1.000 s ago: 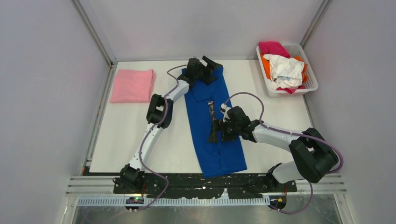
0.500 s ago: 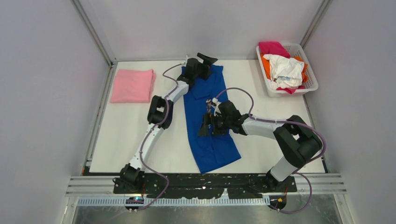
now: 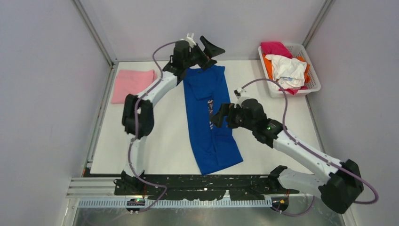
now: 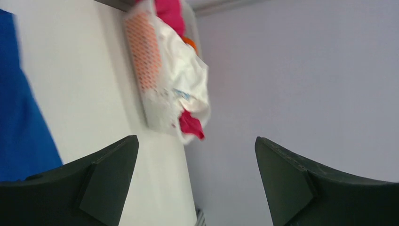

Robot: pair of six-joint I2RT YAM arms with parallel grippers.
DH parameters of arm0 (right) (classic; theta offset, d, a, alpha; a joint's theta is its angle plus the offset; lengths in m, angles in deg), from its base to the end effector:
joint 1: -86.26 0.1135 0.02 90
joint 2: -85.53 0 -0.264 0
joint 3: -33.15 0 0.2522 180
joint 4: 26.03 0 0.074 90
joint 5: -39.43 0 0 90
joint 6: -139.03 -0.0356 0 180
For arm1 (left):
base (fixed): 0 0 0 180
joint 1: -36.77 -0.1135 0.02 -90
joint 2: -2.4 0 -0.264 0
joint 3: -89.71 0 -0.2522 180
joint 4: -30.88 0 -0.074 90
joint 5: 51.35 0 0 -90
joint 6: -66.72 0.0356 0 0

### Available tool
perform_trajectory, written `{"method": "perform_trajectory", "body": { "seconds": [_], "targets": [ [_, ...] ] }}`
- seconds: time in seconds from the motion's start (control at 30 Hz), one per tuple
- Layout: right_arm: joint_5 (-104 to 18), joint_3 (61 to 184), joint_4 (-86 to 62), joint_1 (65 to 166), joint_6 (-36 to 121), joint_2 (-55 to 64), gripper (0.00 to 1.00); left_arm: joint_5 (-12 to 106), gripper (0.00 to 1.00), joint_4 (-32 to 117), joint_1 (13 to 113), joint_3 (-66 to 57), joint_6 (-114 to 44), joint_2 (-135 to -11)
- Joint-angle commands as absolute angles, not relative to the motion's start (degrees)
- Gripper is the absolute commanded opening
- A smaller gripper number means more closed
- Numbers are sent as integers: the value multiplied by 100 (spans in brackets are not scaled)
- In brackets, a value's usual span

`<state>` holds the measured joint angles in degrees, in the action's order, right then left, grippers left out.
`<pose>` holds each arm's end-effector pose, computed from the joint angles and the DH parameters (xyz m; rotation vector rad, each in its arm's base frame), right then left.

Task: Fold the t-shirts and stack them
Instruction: Rotate the tshirt 90 degrees, then grab the bottom of the folded rectangular tshirt with both arms

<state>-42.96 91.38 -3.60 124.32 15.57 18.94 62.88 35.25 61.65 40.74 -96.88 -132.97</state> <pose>0.2006 0.1631 0.2632 -0.1737 2.2246 0.8607 0.5060 -0.2508 0.2638 -0.4828 1.9483 -1.5602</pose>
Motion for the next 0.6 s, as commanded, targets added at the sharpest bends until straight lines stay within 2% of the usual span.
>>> {"method": "perform_trajectory", "body": {
  "seconds": [0.0,0.13,0.27,0.37,0.47,0.57],
  "targets": [
    [-5022,8653,473,12237,1410,3000,96,6997,99,4032,6689,2297,-7648,-10328],
    [-4904,8190,1126,11873,1482,3692,95,5746,99,4959,7347,-642,-6376,-8130],
    [-4582,7826,1500,11561,1644,3955,95,4053,99,5676,8423,-2623,-6168,-6335],
    [-4298,7617,1679,11449,1723,4034,97,3743,99,6207,9200,-3557,-6542,-5824],
    [-4034,7488,1769,11427,1741,4078,100,3543,93,6637,9938,-4067,-6927,-5663],
    [-3795,7348,1760,11418,1729,4059,95,3624,84,6580,10260,-4312,-7448,-5753]
  ]
}}
